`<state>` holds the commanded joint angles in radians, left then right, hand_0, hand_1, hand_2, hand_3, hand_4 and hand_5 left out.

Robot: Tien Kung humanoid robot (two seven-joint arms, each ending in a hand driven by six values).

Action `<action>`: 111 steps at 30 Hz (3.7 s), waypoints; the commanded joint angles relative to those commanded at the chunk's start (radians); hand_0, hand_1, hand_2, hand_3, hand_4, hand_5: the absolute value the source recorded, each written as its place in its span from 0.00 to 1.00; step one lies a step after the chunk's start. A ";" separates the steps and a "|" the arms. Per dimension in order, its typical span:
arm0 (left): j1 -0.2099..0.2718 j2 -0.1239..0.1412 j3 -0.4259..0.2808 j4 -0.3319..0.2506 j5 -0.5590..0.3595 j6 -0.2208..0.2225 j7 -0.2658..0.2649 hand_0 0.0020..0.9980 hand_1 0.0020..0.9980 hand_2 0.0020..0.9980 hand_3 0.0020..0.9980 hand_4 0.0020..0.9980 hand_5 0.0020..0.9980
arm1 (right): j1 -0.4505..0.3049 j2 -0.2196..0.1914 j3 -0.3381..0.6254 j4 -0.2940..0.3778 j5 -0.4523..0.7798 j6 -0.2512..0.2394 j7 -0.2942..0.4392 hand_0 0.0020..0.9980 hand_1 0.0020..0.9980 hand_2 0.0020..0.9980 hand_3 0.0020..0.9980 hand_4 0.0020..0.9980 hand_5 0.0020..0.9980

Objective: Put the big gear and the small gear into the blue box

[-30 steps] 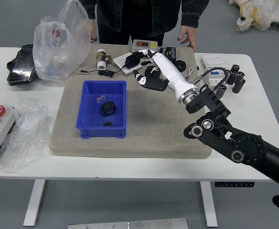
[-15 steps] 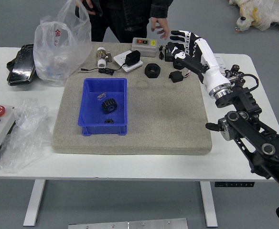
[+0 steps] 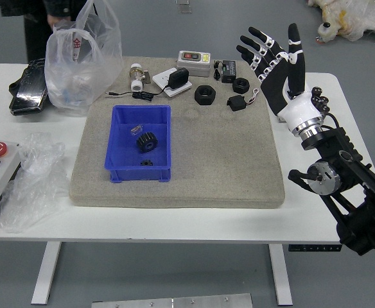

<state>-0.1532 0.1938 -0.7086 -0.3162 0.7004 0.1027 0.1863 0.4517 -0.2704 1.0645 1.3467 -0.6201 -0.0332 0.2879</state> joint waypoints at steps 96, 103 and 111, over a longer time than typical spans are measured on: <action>-0.016 0.002 0.173 0.020 -0.152 -0.007 -0.103 0.65 0.63 0.61 0.69 0.67 0.36 | -0.106 -0.023 0.004 0.058 -0.798 -0.307 -0.350 0.68 0.64 0.68 0.70 0.85 0.69; -0.014 -0.001 0.175 0.021 -0.153 -0.007 -0.102 0.65 0.63 0.61 0.69 0.67 0.36 | -0.106 -0.029 -0.001 0.046 -0.886 -0.315 -0.376 0.62 0.49 0.64 0.68 0.80 0.62; -0.015 -0.001 0.177 0.021 -0.155 -0.007 -0.104 0.65 0.63 0.60 0.69 0.67 0.35 | -0.119 -0.037 0.010 0.042 -0.853 -0.300 -0.360 0.62 0.51 0.64 0.67 0.81 0.64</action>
<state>-0.1680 0.1928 -0.5313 -0.2953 0.5451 0.0957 0.0822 0.3330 -0.3073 1.0740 1.3885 -1.4730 -0.3334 -0.0719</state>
